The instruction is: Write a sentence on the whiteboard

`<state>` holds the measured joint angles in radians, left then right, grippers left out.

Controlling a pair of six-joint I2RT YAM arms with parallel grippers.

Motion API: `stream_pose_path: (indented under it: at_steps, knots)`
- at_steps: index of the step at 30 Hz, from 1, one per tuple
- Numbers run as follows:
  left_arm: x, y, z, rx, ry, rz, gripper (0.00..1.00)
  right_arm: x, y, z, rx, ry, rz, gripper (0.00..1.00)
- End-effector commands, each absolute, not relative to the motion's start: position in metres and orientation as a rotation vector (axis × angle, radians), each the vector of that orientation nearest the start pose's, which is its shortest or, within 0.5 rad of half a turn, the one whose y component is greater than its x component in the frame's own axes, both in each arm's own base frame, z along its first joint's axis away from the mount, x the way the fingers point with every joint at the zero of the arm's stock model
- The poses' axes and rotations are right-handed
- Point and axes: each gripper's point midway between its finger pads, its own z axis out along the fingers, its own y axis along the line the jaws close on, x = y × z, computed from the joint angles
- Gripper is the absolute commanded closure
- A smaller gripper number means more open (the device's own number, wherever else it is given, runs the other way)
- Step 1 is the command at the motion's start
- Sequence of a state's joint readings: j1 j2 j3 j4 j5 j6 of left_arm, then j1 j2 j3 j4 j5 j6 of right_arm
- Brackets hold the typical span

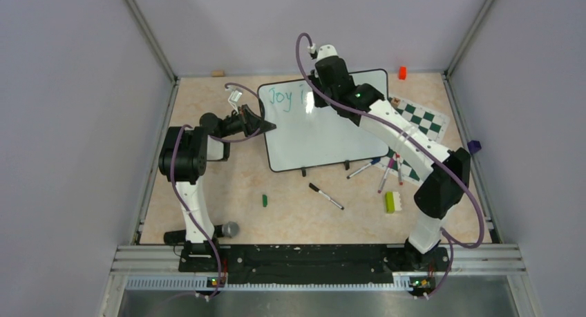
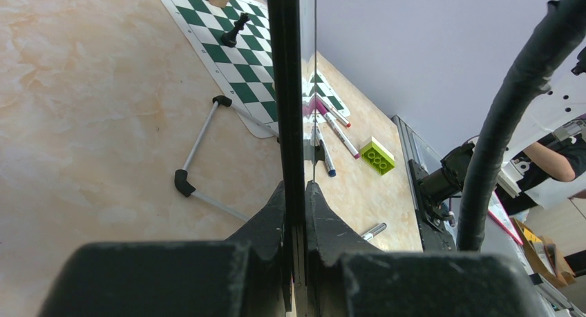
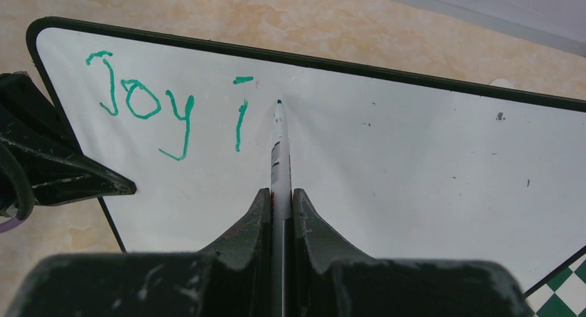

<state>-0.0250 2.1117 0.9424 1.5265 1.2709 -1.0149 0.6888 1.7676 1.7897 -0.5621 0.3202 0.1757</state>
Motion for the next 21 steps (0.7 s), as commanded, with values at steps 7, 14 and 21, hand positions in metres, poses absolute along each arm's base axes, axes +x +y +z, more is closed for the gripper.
stream_pose_path:
  at_steps: [7, 14, 21]
  knots:
    - [0.362, -0.200, 0.133, 0.866, 1.512, -1.535, 1.00, 0.432, 0.290, 0.283, -0.342, 2.031, 0.212, 1.00]
    - [0.362, -0.200, 0.133, 0.865, 1.513, -1.536, 1.00, 0.428, 0.296, 0.281, -0.373, 2.041, 0.244, 1.00]
    - [0.361, -0.200, 0.134, 0.866, 1.512, -1.535, 1.00, 0.421, 0.296, 0.273, -0.417, 2.069, 0.250, 1.00]
